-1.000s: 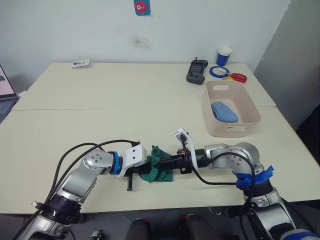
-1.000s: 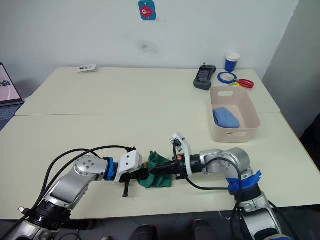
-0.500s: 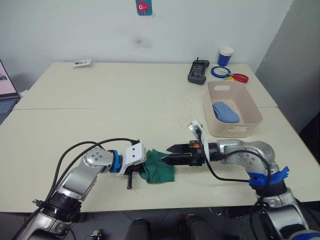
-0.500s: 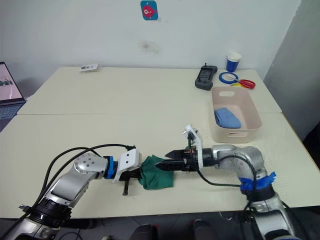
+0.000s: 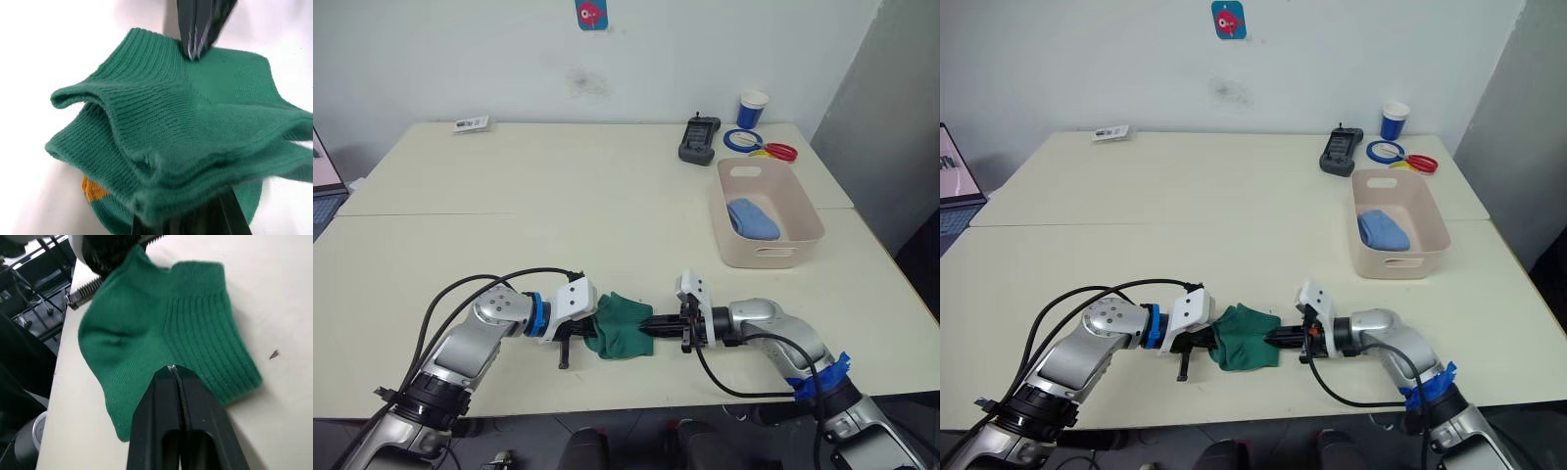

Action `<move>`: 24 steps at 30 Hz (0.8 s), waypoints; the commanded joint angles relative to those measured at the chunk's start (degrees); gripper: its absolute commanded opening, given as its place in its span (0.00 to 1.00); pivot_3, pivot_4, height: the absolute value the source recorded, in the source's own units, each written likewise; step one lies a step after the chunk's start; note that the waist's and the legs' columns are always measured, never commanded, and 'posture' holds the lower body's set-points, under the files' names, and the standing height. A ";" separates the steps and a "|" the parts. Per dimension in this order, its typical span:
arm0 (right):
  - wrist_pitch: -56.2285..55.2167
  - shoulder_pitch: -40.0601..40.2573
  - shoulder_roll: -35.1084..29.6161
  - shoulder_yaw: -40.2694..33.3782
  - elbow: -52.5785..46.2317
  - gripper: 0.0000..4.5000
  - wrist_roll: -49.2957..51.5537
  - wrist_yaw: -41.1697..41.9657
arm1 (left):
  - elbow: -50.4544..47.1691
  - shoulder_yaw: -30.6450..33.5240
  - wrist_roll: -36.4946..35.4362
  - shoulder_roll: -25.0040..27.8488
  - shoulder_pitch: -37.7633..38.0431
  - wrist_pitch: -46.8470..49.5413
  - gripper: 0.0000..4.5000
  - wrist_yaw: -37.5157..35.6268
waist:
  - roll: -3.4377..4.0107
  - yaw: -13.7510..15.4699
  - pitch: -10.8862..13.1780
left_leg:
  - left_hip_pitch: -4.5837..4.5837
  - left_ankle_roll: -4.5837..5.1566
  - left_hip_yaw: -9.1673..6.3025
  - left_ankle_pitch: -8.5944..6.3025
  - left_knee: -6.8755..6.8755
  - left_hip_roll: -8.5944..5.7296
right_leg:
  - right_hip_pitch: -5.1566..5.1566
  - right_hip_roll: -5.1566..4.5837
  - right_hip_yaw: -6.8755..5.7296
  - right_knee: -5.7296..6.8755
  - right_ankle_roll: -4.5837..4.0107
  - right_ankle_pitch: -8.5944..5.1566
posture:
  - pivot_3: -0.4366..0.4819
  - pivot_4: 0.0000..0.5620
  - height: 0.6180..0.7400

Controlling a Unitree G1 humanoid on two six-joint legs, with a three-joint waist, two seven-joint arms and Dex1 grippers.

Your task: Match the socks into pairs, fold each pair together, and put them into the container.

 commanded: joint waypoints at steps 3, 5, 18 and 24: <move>-3.75 -0.81 3.20 0.62 4.91 0.01 -2.20 1.15 | -0.76 2.05 -1.72 2.02 -0.99 3.40 0.00 -1.29 | -0.01 -0.05 0.00 | 0.02 0.00 -0.01 0.00 0.00 0.02 | 0.01 0.00 0.00 0.01 0.00 0.00 | 0.48 0.27 1.00; -4.47 -1.01 3.93 0.50 6.40 0.01 -2.85 1.32 | -1.88 3.67 -3.50 3.28 -2.20 6.41 0.00 -1.83 | -0.02 -0.10 -0.01 | 0.03 0.00 -0.01 0.00 0.00 0.02 | 0.01 0.01 0.00 0.02 0.00 0.00 | 0.48 0.27 1.00; -3.70 -0.40 4.67 -1.23 5.36 0.01 -4.12 0.95 | -11.78 12.62 -14.47 6.39 -7.10 14.96 0.00 -1.25 | -0.07 0.01 0.02 | 0.03 0.00 0.02 0.00 0.01 0.06 | 0.01 0.15 0.07 0.01 -0.02 0.00 | 0.48 0.27 1.00; -0.64 -0.29 4.37 -2.20 1.56 0.01 -3.18 0.27 | -11.23 5.29 -5.01 5.64 1.07 7.83 0.00 2.23 | -0.07 0.06 0.03 | 0.05 0.00 -0.02 0.00 0.00 0.06 | 0.02 0.15 0.07 0.03 -0.02 0.00 | 0.48 0.27 1.00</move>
